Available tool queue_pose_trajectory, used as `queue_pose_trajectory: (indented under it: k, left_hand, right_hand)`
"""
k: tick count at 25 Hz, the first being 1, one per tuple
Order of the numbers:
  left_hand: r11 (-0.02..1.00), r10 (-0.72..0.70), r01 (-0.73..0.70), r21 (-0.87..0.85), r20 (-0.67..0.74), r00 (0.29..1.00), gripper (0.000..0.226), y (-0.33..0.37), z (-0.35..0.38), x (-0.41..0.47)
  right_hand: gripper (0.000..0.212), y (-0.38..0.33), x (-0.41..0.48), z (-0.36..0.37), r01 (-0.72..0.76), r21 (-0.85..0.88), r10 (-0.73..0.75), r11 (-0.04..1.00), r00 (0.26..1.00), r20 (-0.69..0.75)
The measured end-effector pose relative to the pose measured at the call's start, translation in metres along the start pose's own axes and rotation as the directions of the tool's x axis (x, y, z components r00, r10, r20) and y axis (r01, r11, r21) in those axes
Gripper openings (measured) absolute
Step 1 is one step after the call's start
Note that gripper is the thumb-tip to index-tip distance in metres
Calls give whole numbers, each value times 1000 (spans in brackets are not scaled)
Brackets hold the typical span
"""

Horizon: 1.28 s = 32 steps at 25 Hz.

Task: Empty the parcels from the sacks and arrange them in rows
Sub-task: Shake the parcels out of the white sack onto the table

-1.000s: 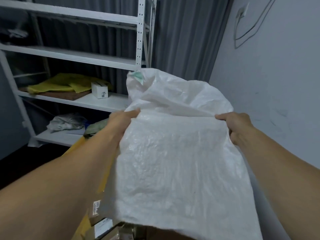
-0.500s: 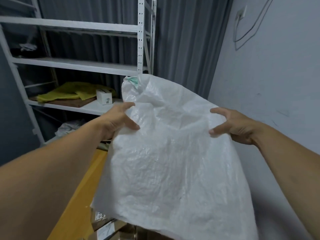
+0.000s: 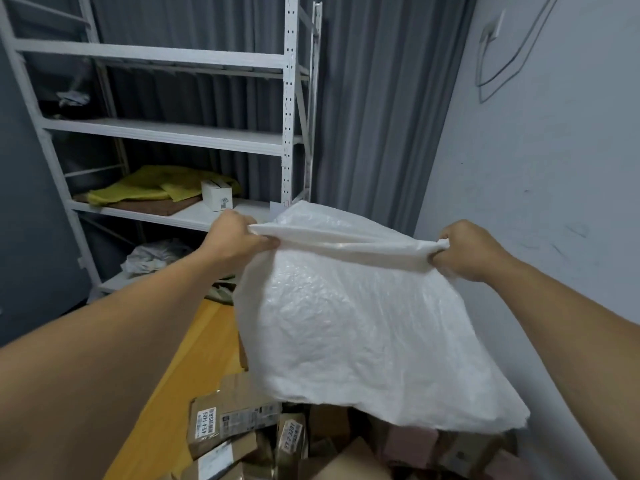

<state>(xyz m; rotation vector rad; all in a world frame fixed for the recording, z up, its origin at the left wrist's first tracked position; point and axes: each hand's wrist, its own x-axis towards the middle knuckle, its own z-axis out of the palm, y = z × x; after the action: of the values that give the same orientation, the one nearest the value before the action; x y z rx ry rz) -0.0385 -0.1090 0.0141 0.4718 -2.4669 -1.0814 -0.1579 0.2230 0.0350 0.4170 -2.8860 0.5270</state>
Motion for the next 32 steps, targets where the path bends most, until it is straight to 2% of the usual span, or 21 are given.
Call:
queue_pose_trajectory:
  k: [1,3,5,8,9,12,13,15,17,19,21,23,25,27,29,31,32]
  left_hand:
    - [992,-21,21,-127,4,1000,21,-1,-4,0]
    - [927,-104,103,-361,17,994,19,1,-13,-5]
    - [891,-134,116,-439,-10,991,32,4,-15,-8]
    - [922,-111,44,-384,-155,982,53,7,-15,-12]
    - [918,-82,18,-395,-144,986,65,7,-16,-15]
    - [955,40,-16,-297,75,996,116,-6,-20,-21]
    - [977,75,-43,-211,149,986,127,-13,-21,-22]
    - [991,131,-135,7,181,975,137,-26,-25,-17]
    - [956,119,-149,251,131,984,115,-37,-30,-12]
    - [888,68,-71,454,23,997,69,-42,-36,-11]
    - [807,30,23,590,-80,996,33,-41,-42,-16]
    - [756,60,83,649,-195,979,17,-47,-47,-15]
    - [746,127,99,659,-287,949,15,-60,-53,-7]
    - [763,165,128,633,-383,909,25,-74,-65,6]
    - [824,105,182,536,-461,881,33,-89,-77,24]
    - [892,-34,244,381,-482,875,37,-106,-88,48]
    - [894,-78,272,356,-475,876,39,-115,-92,59]
  right_hand:
    - [18,-1,0,0,18,13,-18,1000,999,-37]
    - [19,-4,-2,-2,5,200,12,980,996,-85]
    - [14,-9,0,-1,-23,395,87,918,985,-146]
    - [18,-18,3,8,-30,446,163,894,951,-262]
    - [20,-22,3,11,-24,434,170,901,938,-301]
    - [20,-32,4,15,18,444,178,896,901,-396]
    - [19,-35,4,16,28,442,176,897,893,-414]
    - [18,-41,6,19,53,415,148,908,886,-438]
    - [17,-50,8,23,97,385,91,918,892,-442]
    - [18,-62,10,30,133,381,42,915,908,-418]
    - [19,-73,11,37,127,357,30,926,915,-402]
    - [19,-82,14,47,107,244,11,964,899,-439]
    - [24,-94,21,50,73,83,-26,994,881,-473]
    - [29,-111,32,52,33,46,-10,998,903,-429]
    - [27,-132,43,57,20,103,20,994,927,-375]
    - [21,-159,55,69,49,181,25,982,923,-385]
    - [19,-173,61,76,68,237,32,969,918,-395]
